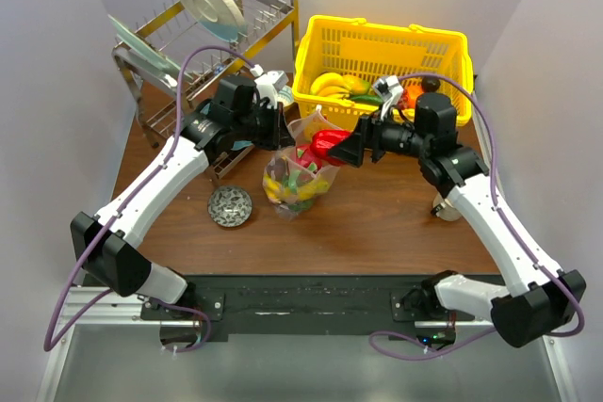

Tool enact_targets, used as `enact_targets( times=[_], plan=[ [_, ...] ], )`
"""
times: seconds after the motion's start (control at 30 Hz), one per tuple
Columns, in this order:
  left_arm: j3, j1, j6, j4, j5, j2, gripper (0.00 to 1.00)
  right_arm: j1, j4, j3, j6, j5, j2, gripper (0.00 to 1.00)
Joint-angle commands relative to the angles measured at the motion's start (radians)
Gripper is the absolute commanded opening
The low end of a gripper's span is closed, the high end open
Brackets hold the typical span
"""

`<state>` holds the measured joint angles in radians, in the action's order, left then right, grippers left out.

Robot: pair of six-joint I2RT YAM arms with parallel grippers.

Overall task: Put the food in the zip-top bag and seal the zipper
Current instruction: Place the fake vegetable in the zipper food storage bag.

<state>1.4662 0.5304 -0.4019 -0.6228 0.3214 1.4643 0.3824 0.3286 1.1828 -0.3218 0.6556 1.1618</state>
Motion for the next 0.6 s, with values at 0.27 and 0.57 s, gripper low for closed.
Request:
enact_targets(
  times=[0.27, 0.57],
  plan=[
    [0.039, -0.006, -0.012, 0.025, -0.001, -0.041, 0.0, 0.102, 0.113, 0.238, -0.002, -0.192, 0.187, 0.99],
    [0.043, -0.006, -0.002, 0.021, -0.004, -0.041, 0.0, 0.104, 0.24, 0.226, 0.023, -0.414, 0.069, 0.99]
  ],
)
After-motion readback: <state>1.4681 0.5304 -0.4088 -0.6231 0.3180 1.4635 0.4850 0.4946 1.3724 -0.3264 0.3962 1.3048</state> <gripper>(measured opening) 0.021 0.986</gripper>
